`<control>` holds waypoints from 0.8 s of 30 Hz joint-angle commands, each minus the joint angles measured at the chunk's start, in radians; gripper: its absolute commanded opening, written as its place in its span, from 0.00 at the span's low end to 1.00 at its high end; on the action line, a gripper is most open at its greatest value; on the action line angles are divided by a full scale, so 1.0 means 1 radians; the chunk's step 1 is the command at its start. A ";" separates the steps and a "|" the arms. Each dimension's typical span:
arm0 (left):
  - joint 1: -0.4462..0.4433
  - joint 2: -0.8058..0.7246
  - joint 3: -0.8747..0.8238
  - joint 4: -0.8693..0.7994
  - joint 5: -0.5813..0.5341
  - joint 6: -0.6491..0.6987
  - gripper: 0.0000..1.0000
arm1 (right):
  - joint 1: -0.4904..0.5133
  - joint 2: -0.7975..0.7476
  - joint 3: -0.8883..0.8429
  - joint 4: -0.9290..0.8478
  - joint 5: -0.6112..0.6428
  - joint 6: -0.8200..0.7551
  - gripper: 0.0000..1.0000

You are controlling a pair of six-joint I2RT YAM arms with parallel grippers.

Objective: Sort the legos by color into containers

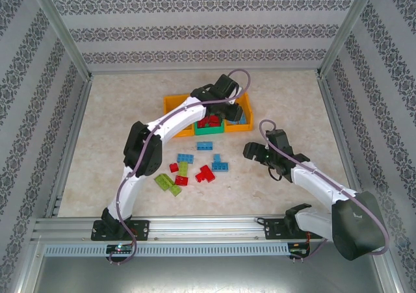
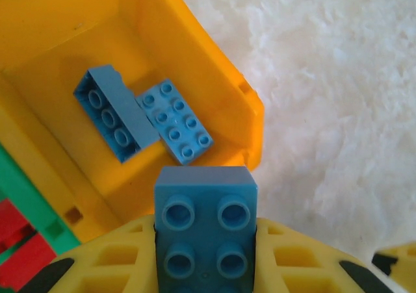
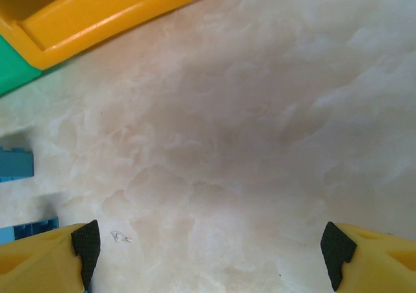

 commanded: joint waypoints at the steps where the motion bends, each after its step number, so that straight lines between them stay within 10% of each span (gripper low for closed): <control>1: 0.016 0.041 0.108 -0.004 0.005 -0.053 0.29 | 0.022 -0.024 -0.018 0.031 0.036 0.003 0.91; 9: 0.029 0.137 0.212 0.039 -0.006 -0.098 0.41 | 0.088 -0.009 -0.002 0.019 0.039 -0.004 0.90; 20: 0.029 0.073 0.148 0.020 -0.026 -0.094 0.99 | 0.333 0.123 0.113 -0.046 0.124 0.129 0.91; 24: 0.028 -0.015 0.049 0.050 -0.048 -0.079 1.00 | 0.433 0.191 0.190 -0.083 0.181 0.149 0.92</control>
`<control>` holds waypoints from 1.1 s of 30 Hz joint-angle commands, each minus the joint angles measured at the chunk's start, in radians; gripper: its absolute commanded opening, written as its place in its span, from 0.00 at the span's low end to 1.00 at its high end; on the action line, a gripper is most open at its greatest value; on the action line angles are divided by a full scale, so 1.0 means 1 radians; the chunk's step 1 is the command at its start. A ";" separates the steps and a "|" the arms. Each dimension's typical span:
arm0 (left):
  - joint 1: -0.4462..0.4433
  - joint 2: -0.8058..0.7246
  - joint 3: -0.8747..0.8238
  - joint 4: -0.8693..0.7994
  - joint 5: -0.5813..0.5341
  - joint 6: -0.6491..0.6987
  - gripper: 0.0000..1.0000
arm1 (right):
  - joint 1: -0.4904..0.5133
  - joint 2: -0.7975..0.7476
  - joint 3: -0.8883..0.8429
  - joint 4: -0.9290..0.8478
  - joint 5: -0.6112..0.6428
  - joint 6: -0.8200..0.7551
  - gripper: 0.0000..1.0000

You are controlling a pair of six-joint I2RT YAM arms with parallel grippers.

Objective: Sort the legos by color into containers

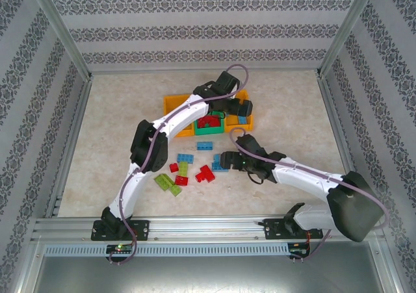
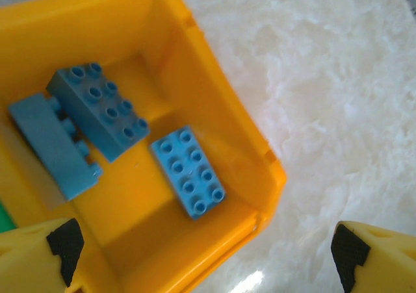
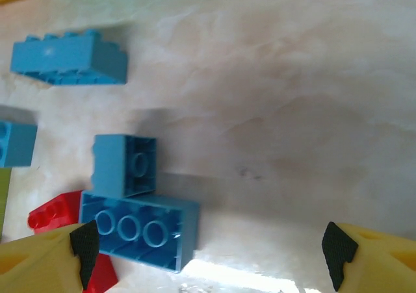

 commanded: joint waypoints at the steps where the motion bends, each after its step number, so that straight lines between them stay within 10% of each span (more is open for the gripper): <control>1: 0.010 -0.125 -0.074 0.040 -0.036 0.021 1.00 | 0.068 0.057 0.086 -0.062 0.087 0.046 0.92; 22: 0.024 -0.601 -0.684 0.175 -0.241 0.077 0.99 | 0.158 0.353 0.293 -0.190 0.118 0.065 0.88; 33: 0.040 -0.674 -0.798 0.180 -0.255 0.074 1.00 | 0.131 0.372 0.289 -0.226 0.130 0.054 0.67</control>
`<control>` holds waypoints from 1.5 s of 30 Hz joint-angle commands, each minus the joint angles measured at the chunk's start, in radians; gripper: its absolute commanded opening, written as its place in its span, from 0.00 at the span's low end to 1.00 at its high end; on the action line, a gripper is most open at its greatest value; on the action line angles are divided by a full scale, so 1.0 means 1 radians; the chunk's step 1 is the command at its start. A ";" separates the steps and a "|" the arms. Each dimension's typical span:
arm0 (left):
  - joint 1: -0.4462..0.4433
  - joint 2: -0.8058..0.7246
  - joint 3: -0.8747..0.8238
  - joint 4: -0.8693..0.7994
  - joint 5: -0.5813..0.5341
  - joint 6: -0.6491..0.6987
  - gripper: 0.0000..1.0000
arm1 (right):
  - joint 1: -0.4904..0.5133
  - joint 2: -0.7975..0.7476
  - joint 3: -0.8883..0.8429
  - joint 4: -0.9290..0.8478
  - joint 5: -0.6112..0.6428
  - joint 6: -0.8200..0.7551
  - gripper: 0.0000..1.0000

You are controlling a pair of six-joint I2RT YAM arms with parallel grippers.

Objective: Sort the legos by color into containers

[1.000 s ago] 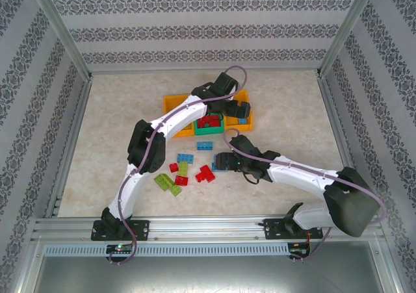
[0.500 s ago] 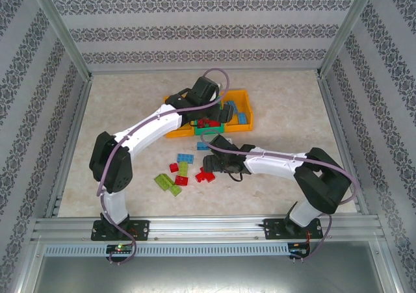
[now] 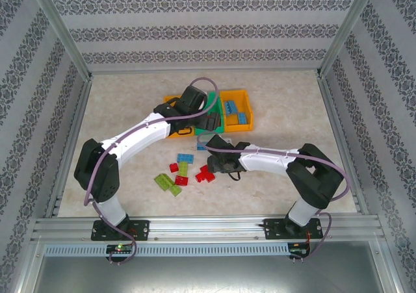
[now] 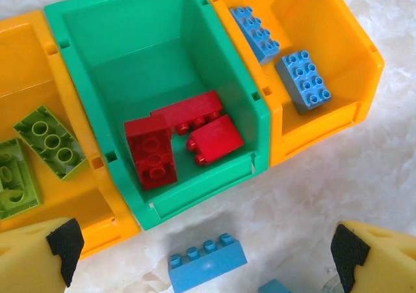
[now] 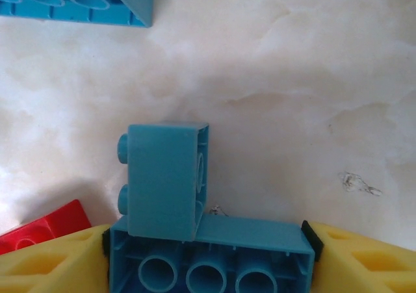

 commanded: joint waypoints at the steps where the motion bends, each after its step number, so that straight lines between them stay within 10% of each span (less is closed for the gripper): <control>1: 0.014 -0.050 -0.033 0.024 -0.028 0.018 0.99 | -0.017 0.002 0.001 -0.037 0.029 0.003 0.66; 11: 0.017 -0.128 -0.145 0.030 -0.049 0.017 1.00 | -0.064 -0.111 -0.020 -0.037 0.040 -0.084 0.57; 19: 0.017 -0.218 -0.287 0.050 -0.043 0.008 0.99 | -0.300 -0.227 0.046 0.019 -0.130 -0.207 0.56; 27: -0.046 -0.262 -0.393 0.046 0.025 0.069 1.00 | -0.496 -0.032 0.271 0.043 -0.185 -0.293 0.56; 45: -0.123 -0.306 -0.532 0.070 0.071 0.081 1.00 | -0.538 0.292 0.583 -0.053 -0.138 -0.326 0.72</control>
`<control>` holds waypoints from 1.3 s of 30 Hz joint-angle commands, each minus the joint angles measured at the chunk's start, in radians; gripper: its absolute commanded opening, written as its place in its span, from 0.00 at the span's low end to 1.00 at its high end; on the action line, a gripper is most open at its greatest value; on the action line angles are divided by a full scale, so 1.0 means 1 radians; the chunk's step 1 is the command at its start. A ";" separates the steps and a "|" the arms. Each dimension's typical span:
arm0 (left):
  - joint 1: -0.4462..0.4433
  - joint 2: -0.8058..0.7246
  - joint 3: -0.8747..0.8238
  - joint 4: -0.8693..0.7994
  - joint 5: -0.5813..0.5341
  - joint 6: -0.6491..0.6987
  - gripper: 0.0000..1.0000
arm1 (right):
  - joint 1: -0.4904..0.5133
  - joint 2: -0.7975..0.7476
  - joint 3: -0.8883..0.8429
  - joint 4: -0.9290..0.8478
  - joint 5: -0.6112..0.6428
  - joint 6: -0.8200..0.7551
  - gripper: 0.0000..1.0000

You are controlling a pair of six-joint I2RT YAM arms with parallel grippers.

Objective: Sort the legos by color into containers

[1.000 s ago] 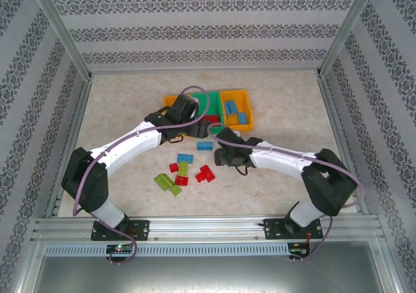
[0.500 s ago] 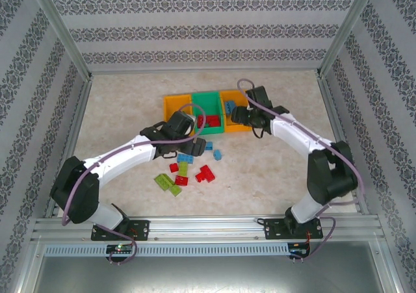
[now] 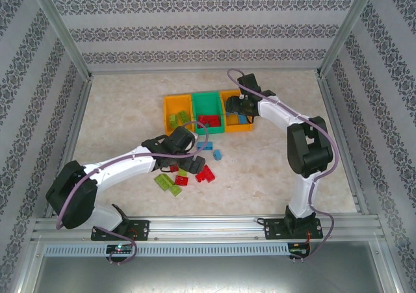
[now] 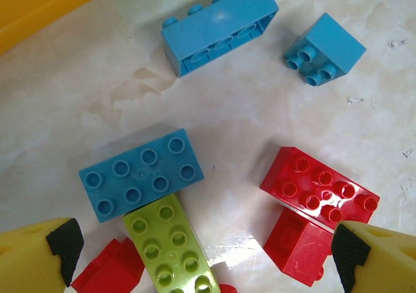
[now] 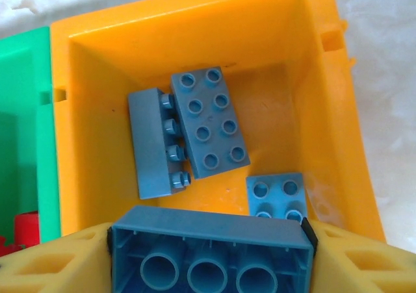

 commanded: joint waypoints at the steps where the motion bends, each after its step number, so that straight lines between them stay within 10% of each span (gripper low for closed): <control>1: -0.015 -0.011 0.006 0.026 0.018 0.011 1.00 | -0.010 0.012 0.023 -0.037 0.018 -0.004 0.75; 28: -0.069 0.418 0.362 0.012 0.153 -0.244 0.88 | 0.027 -0.358 -0.328 0.095 0.036 0.022 0.87; 39: -0.068 0.563 0.498 -0.074 0.138 -0.283 0.57 | -0.009 -0.483 -0.443 0.098 0.061 0.001 0.88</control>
